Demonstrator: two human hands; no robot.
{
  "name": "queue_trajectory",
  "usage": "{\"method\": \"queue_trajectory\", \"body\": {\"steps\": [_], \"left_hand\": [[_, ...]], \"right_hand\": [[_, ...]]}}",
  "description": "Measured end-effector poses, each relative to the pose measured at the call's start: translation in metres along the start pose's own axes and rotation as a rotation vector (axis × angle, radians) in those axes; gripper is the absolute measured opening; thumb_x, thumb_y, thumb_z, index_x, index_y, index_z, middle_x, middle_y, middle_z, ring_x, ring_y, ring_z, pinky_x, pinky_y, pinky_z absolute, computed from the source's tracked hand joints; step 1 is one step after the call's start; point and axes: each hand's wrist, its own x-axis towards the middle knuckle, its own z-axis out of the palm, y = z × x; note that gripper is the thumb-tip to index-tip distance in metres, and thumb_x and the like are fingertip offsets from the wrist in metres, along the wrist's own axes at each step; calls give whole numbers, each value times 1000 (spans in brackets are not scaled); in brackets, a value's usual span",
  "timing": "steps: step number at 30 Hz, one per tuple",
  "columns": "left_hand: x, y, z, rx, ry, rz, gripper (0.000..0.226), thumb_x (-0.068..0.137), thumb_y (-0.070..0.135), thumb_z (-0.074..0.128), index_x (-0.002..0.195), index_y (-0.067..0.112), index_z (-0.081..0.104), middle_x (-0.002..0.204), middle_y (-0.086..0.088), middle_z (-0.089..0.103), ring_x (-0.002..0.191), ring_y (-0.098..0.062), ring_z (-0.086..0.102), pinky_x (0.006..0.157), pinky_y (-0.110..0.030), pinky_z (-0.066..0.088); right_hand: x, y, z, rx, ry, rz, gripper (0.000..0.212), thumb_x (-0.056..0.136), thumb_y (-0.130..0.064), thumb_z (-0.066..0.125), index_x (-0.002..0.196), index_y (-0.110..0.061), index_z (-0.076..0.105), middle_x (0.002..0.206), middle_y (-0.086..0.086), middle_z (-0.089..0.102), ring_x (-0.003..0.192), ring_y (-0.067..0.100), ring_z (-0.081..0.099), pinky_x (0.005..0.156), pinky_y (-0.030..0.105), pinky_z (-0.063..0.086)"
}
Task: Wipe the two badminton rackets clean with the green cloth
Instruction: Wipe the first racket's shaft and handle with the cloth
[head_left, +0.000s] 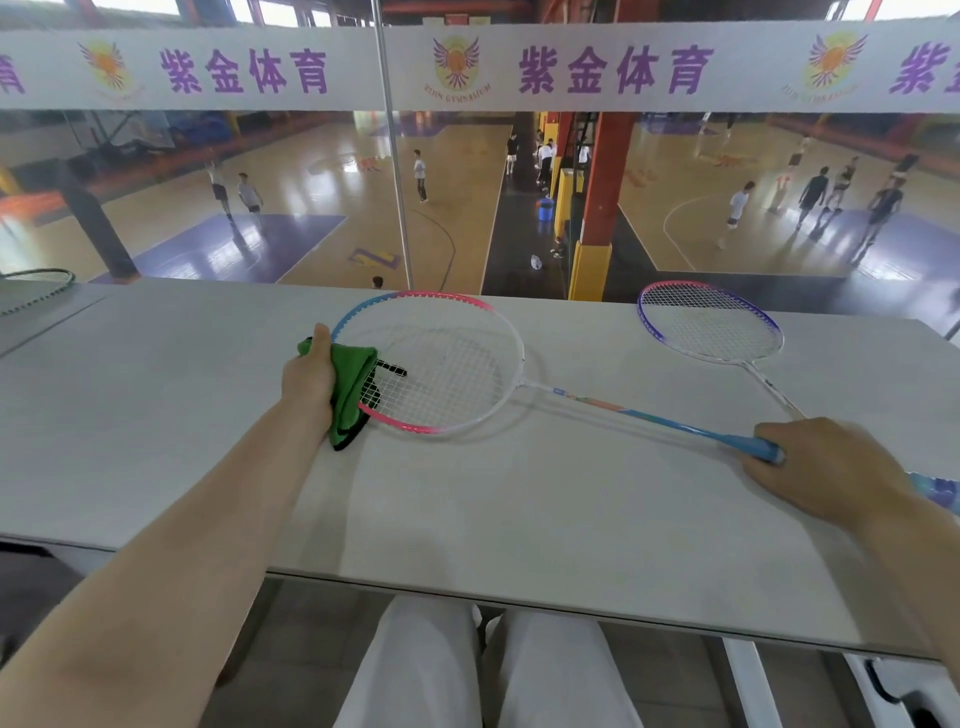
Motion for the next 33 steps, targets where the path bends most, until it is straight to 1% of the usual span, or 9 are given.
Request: {"method": "queue_trajectory", "body": {"steps": [5, 10, 19, 22, 25, 27, 29, 31, 33], "left_hand": [[18, 7, -2, 275, 18, 103, 66, 90, 66, 38, 111, 7, 60, 98, -8, 61, 88, -26, 59, 83, -36, 48], [26, 13, -5, 629, 66, 211, 73, 97, 59, 25, 120, -2, 58, 121, -23, 58, 109, -37, 55, 95, -42, 40], [42, 12, -7, 878, 63, 294, 80, 99, 57, 8, 117, -2, 59, 118, -25, 59, 108, -38, 55, 95, -44, 39], [36, 19, 1, 758, 79, 298, 59, 105, 34, 11, 135, -4, 45, 133, -31, 49, 123, -42, 47, 103, -46, 33], [39, 29, 5, 437, 123, 155, 54, 101, 31, 19, 132, -2, 49, 137, -25, 49, 125, -37, 47, 106, -42, 32], [38, 31, 4, 188, 38, 68, 41, 97, 28, 30, 112, 5, 60, 121, -19, 57, 104, -31, 57, 94, -39, 42], [32, 31, 1, -13, -66, -28, 23, 92, 22, 39, 87, 11, 58, 95, -16, 57, 75, -24, 57, 72, -33, 46], [28, 29, -5, -112, -160, -84, 20, 92, 24, 47, 90, 9, 60, 83, -13, 61, 69, -24, 59, 67, -33, 50], [34, 22, -13, -93, -231, -56, 26, 93, 29, 54, 105, 8, 62, 89, -14, 66, 74, -26, 64, 71, -37, 53]], "right_hand": [[6, -1, 1, 1, -11, -15, 31, 88, -41, 58, 63, -23, 51, 55, -7, 54, 57, 16, 53, 49, 28, 31], [12, -9, 0, 5, -37, -40, 30, 88, -41, 55, 63, -25, 48, 56, -9, 53, 57, 13, 52, 51, 28, 33], [12, -13, 0, -34, -44, -58, 33, 88, -43, 53, 61, -25, 44, 56, -7, 54, 57, 12, 53, 52, 27, 34], [14, -11, 3, -44, -35, -35, 33, 88, -46, 52, 64, -23, 47, 56, -7, 55, 56, 11, 53, 51, 25, 35], [17, -6, 7, -38, -40, 13, 33, 88, -51, 51, 66, -25, 50, 57, -7, 56, 58, 11, 54, 52, 26, 37], [20, -2, 9, -31, -37, 22, 33, 87, -50, 52, 65, -25, 49, 57, -8, 55, 58, 12, 54, 52, 28, 37], [22, 1, 12, -17, -31, 24, 33, 86, -51, 52, 64, -26, 48, 56, -9, 55, 58, 12, 54, 53, 28, 39], [24, 4, 15, -6, -29, 25, 34, 85, -53, 53, 63, -27, 49, 56, -9, 55, 58, 13, 55, 54, 29, 43], [25, 5, 16, 7, -35, 22, 34, 85, -53, 54, 63, -27, 50, 55, -9, 55, 57, 13, 55, 55, 30, 45]]}}
